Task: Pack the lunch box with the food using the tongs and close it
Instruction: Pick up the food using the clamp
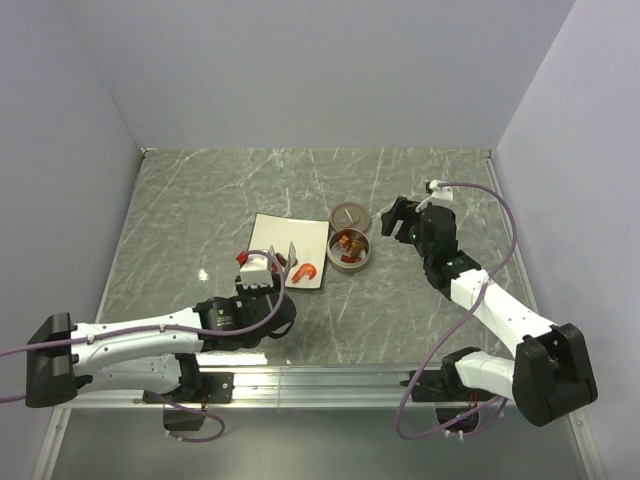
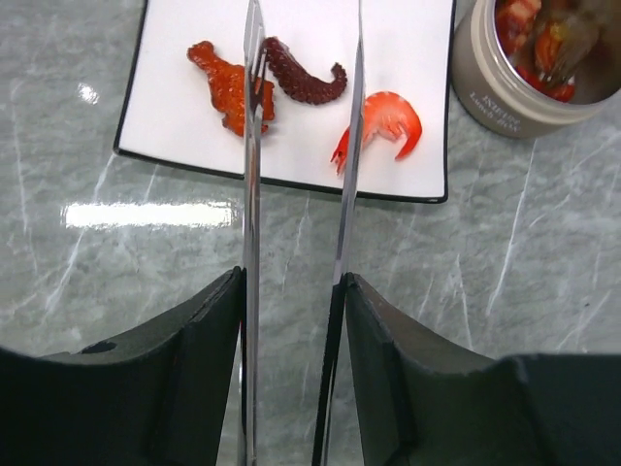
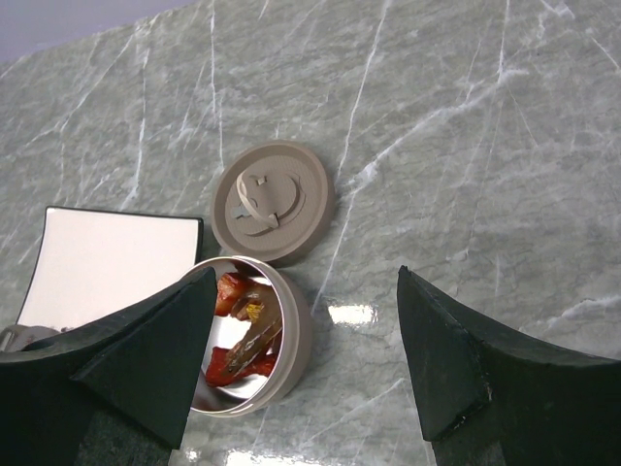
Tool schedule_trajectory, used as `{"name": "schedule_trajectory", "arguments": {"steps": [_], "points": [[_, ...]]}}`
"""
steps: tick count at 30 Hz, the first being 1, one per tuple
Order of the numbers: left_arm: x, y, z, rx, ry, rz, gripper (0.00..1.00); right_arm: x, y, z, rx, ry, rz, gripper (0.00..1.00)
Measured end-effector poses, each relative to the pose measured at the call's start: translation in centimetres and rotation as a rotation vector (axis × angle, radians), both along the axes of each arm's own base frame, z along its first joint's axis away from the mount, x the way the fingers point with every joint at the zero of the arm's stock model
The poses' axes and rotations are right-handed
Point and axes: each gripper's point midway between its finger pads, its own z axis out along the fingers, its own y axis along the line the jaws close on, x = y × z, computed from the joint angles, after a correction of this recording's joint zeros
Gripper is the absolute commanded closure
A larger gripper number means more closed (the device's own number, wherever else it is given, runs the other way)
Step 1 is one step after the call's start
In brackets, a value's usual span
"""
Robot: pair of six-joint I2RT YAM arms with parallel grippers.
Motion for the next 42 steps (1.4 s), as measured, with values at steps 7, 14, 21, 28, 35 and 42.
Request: {"name": "schedule_trajectory", "arguments": {"steps": [7, 14, 21, 28, 35, 42], "points": [[-1.7, 0.6, 1.2, 0.008, -0.031, 0.084, 0.49, 0.0, 0.0, 0.0, 0.0, 0.0, 0.001, 0.18], [-2.6, 2.1, -0.1, 0.085, -0.006, 0.171, 0.48, 0.0, 0.1, 0.0, 0.002, 0.001, 0.006, 0.18], [-2.7, 2.0, -0.1, 0.055, 0.001, 0.171, 0.47, -0.1, 0.3, 0.0, 0.006, 0.002, 0.018, 0.18], [-2.5, 0.7, 0.0, -0.015, 0.013, 0.104, 0.47, -0.1, 0.3, 0.0, 0.006, 0.003, 0.018, 0.18], [-2.4, 0.8, -0.6, 0.019, 0.027, 0.106, 0.47, -0.1, 0.3, 0.0, 0.006, 0.002, 0.019, 0.18], [-2.8, 1.6, -1.8, 0.119, 0.067, 0.149, 0.46, -0.1, 0.3, -0.1, 0.006, 0.004, 0.019, 0.18]]}}
